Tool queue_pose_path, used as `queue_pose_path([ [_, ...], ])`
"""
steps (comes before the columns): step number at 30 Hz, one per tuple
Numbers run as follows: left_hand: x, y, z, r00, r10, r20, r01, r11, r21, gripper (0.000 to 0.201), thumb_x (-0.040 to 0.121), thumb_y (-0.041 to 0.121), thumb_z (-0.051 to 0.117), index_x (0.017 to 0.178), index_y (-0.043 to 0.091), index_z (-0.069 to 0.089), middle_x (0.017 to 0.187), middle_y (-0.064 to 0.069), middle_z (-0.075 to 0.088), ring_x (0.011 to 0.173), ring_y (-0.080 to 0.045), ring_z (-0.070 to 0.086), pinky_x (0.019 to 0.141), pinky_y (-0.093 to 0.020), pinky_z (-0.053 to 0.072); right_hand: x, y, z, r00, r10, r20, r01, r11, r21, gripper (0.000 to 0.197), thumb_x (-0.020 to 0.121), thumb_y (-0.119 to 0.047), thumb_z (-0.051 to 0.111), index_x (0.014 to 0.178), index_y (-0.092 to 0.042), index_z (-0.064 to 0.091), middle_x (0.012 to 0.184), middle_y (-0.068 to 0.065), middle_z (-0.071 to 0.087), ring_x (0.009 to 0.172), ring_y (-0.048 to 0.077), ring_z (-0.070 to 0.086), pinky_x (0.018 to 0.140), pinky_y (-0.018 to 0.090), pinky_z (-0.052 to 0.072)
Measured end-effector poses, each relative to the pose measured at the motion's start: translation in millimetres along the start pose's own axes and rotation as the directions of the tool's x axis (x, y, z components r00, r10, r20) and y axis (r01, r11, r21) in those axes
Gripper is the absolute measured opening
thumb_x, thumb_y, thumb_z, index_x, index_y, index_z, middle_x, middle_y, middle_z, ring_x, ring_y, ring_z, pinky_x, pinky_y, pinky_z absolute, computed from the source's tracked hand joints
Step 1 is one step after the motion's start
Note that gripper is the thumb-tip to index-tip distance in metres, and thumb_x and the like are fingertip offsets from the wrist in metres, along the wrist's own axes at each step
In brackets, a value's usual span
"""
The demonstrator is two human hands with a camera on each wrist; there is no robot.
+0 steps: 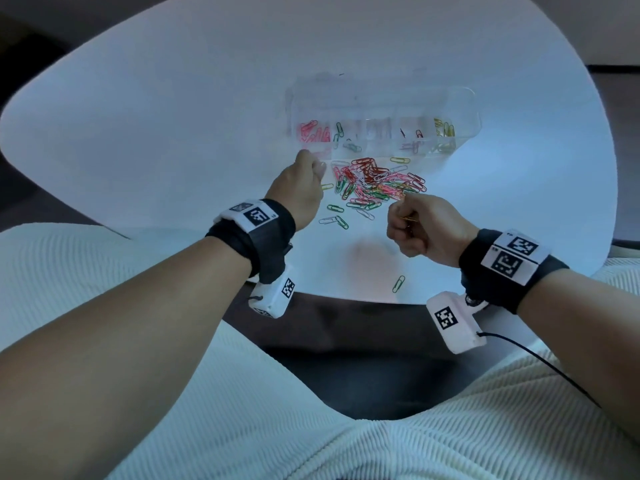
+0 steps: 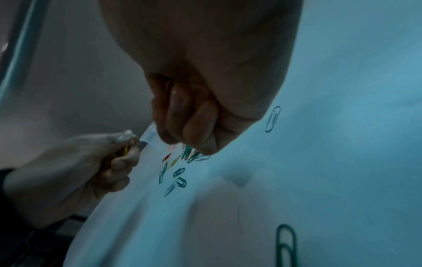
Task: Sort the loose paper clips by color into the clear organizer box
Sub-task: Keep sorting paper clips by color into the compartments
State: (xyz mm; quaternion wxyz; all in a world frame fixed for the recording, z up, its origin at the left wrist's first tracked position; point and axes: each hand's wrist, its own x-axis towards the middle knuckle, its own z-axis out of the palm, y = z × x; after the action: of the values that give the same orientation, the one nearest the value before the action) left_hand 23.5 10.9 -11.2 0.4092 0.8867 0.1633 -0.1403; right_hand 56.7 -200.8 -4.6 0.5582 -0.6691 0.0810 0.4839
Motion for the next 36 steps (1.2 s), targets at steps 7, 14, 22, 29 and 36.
queue_pose_path([
  [7, 12, 7, -8, 0.997, -0.077, 0.015, 0.078, 0.992, -0.099, 0.027, 0.093, 0.008, 0.031, 0.082, 0.014, 0.055, 0.073, 0.004, 0.050, 0.065, -0.016, 0.046, 0.059, -0.028, 0.037, 11, 0, -8, 0.965, -0.102, -0.242, 0.053, 0.978, -0.202, 0.018, 0.078, -0.008, 0.043, 0.068, -0.009, 0.058, 0.052, 0.000, 0.036, 0.045, 0.017, 0.026, 0.049, 0.024, 0.020],
  [14, 27, -4, -3, 1.000, 0.015, -0.005, -0.012, 0.937, 0.350, 0.020, 0.091, 0.024, 0.049, 0.108, 0.028, 0.058, 0.079, 0.001, 0.059, 0.078, -0.027, 0.054, 0.069, -0.030, 0.043, 34, 9, -22, 0.786, -0.439, -0.436, -0.083, 0.623, -0.778, 0.006, 0.085, -0.030, 0.061, 0.086, -0.032, 0.066, 0.068, -0.010, 0.055, 0.073, 0.018, 0.057, 0.063, 0.024, 0.037],
  [22, 33, -10, 0, 1.000, -0.011, 0.013, 0.004, 0.897, 0.442, 0.015, 0.086, 0.029, 0.058, 0.096, 0.026, 0.068, 0.101, -0.004, 0.069, 0.090, -0.030, 0.062, 0.073, -0.031, 0.046, 40, 8, -38, 0.785, -0.483, -0.388, -0.102, 0.517, -0.850, 0.014, 0.084, -0.031, 0.065, 0.096, -0.032, 0.072, 0.081, 0.000, 0.062, 0.082, 0.024, 0.060, 0.068, 0.028, 0.043],
  [29, 26, 2, 0, 0.999, -0.023, 0.032, 0.006, 0.895, 0.446, 0.021, 0.087, 0.032, 0.047, 0.088, 0.014, 0.058, 0.084, -0.005, 0.062, 0.075, -0.028, 0.054, 0.066, -0.031, 0.042, 36, 8, -36, 0.798, -0.455, -0.396, -0.140, 0.499, -0.855, 0.007, 0.085, -0.032, 0.064, 0.089, -0.029, 0.069, 0.077, 0.000, 0.057, 0.074, 0.022, 0.053, 0.061, 0.027, 0.034],
  [36, 25, 28, -5, 0.982, -0.035, 0.185, -0.018, 0.960, 0.278, 0.030, 0.089, 0.020, 0.030, 0.061, 0.011, 0.031, 0.066, -0.008, 0.037, 0.066, -0.027, 0.034, 0.053, -0.033, 0.024, 30, 0, -32, 0.820, -0.450, -0.355, -0.105, 0.491, -0.865, 0.020, 0.081, -0.026, 0.063, 0.100, -0.031, 0.070, 0.077, -0.001, 0.058, 0.076, 0.022, 0.056, 0.063, 0.026, 0.036],
])
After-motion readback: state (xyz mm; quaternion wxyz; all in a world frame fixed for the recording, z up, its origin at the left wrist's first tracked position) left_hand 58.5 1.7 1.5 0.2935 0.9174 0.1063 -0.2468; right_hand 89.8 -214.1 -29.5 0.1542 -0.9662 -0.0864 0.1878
